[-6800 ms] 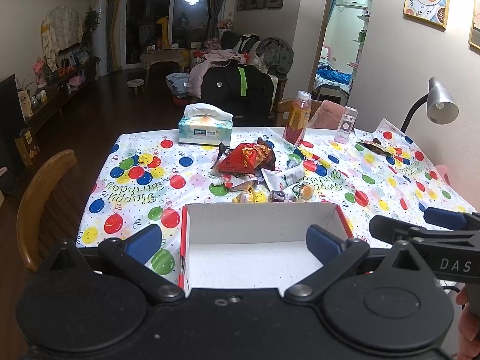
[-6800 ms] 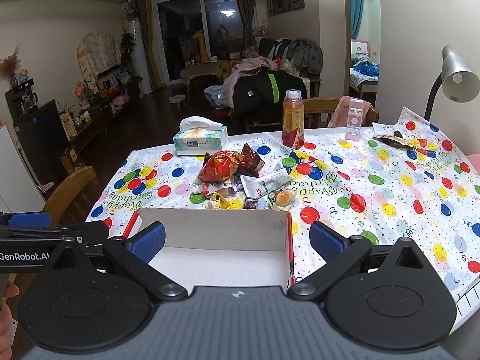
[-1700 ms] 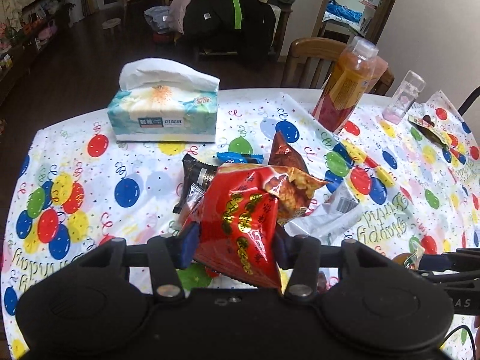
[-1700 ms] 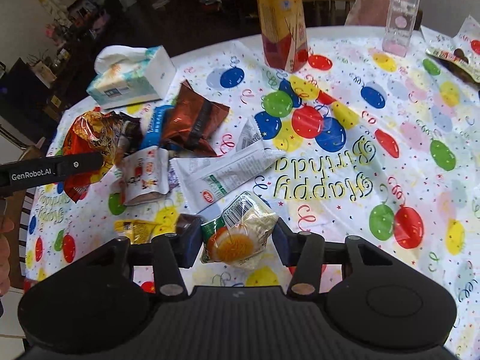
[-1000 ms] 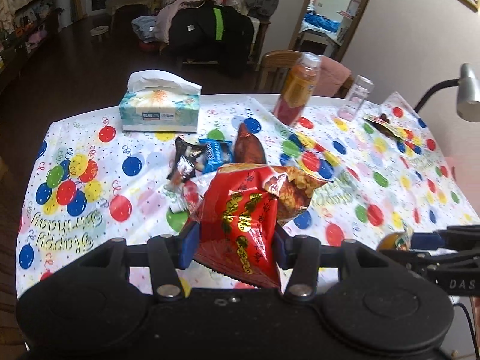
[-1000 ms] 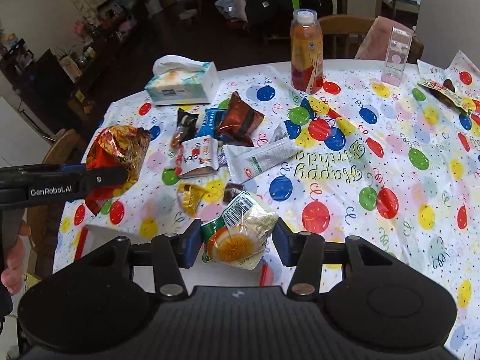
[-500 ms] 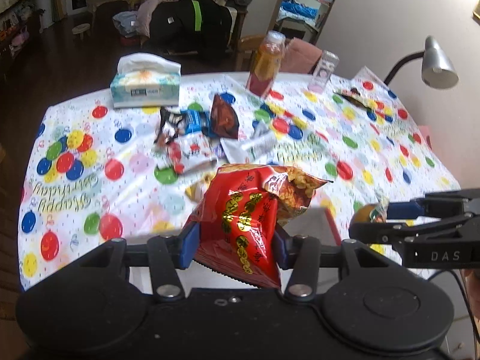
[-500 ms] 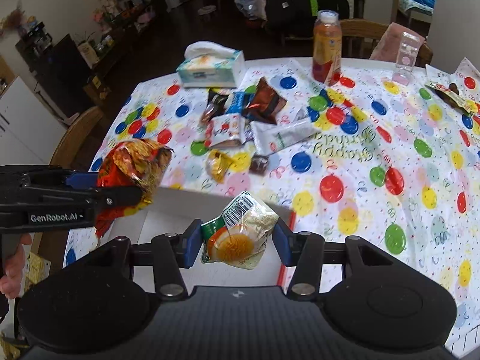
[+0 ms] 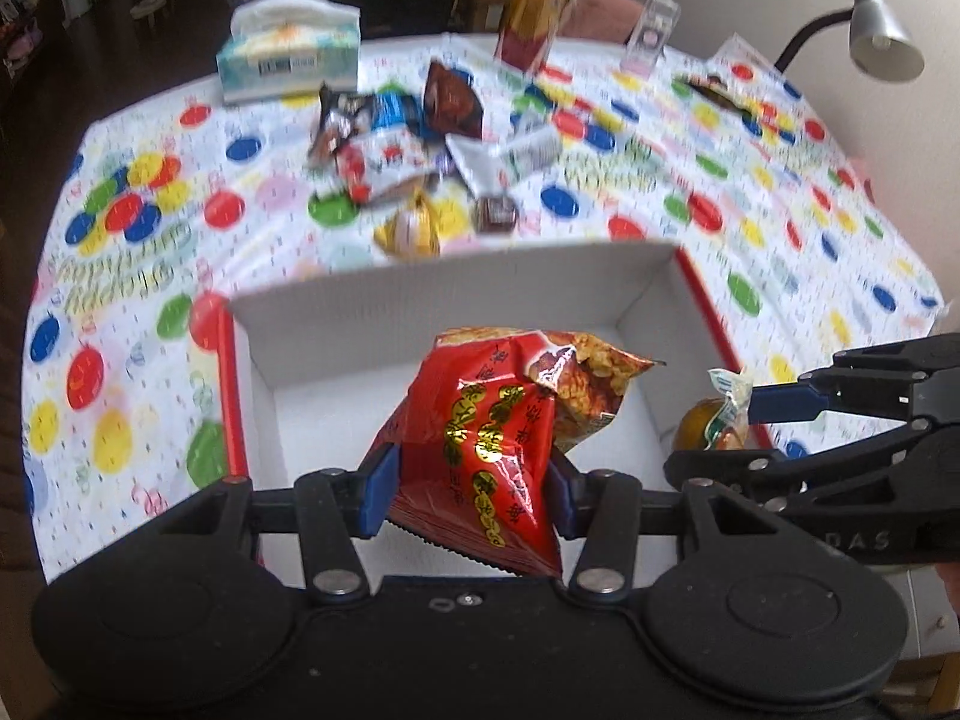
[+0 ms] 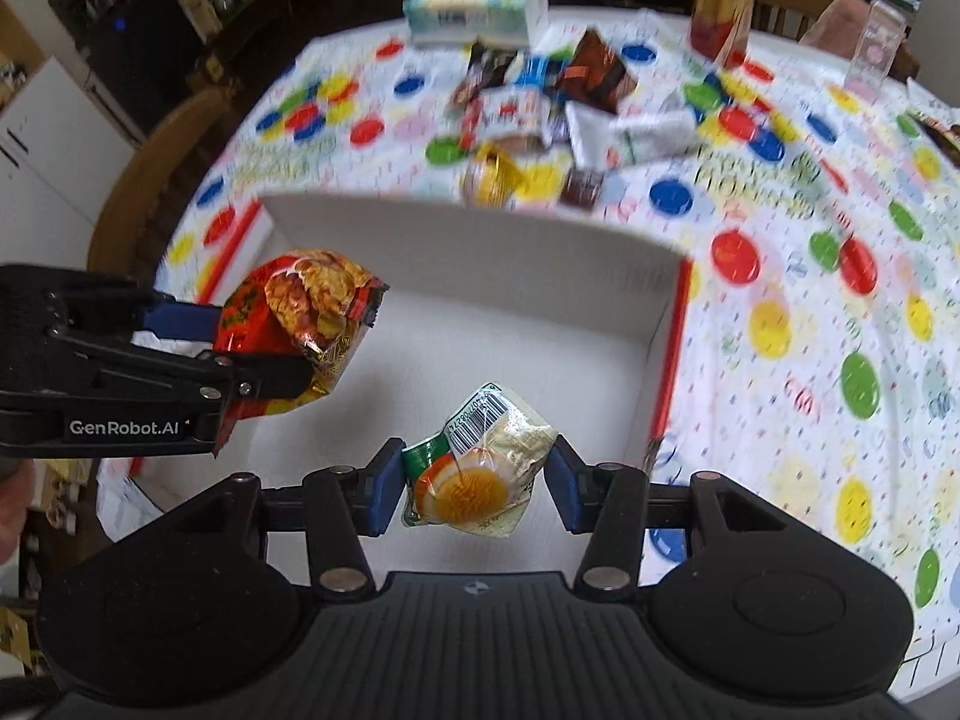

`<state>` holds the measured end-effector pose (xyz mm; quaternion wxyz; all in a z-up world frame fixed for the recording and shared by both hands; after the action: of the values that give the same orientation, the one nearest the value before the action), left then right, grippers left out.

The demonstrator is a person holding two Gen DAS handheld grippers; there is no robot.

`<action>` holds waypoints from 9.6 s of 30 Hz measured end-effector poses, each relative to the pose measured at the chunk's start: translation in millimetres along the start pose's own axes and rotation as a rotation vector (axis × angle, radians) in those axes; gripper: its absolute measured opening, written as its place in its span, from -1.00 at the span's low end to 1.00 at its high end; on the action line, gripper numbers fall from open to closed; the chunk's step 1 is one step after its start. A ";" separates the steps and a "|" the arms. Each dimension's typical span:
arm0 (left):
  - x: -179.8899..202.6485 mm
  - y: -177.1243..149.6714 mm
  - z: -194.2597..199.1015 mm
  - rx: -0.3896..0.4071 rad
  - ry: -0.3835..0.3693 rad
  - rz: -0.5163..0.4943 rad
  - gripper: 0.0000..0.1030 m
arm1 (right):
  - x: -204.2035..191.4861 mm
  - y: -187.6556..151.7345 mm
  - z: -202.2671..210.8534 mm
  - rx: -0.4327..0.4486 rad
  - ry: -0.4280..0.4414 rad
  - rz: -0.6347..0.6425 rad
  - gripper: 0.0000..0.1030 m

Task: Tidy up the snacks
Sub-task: 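Carry both snacks over the white box and open both tools to drop them, then reach the left tool to the yellow wrapper while the right tool reaches the brown candy, then close the left tool on the yellow wrapper while the right tool grips the brown candy, then carry both snacks over the white box and open both tools to drop them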

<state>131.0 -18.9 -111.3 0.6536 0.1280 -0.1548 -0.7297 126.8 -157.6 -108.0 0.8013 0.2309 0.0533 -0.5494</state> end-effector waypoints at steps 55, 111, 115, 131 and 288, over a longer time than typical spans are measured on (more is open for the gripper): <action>5.9 12.6 40.3 0.170 0.023 -0.043 0.64 | -6.3 22.1 61.9 0.183 0.000 0.048 0.30; -18.0 156.3 -131.8 -0.025 0.181 0.165 0.78 | 138.6 198.5 -110.3 -0.035 0.070 -0.283 0.58; -17.5 157.2 -144.0 -0.052 0.150 0.172 0.58 | 142.4 197.5 -124.8 -0.059 0.066 -0.294 0.45; -10.8 154.8 -171.5 -0.135 0.086 0.176 -0.27 | 140.1 192.5 -151.3 -0.114 0.073 -0.290 -0.33; -6.7 14.1 -76.7 -0.065 0.079 0.019 -0.11 | 26.3 30.7 -71.7 -0.058 -0.019 -0.179 -0.03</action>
<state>174.5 -18.1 -176.4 0.6698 0.1340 -0.1061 -0.7226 177.0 -140.5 -170.9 0.7558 0.1967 0.0822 -0.6191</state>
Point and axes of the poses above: each gripper's, at about its wrist camera, not at the fingertips, and z roughly against the way its jaws point, x to its right, y to its top, the point moved 4 cm from there along -z, roughly the way its jaws point, and after that the axes turned 9 degrees about y, right-handed, at the moved point
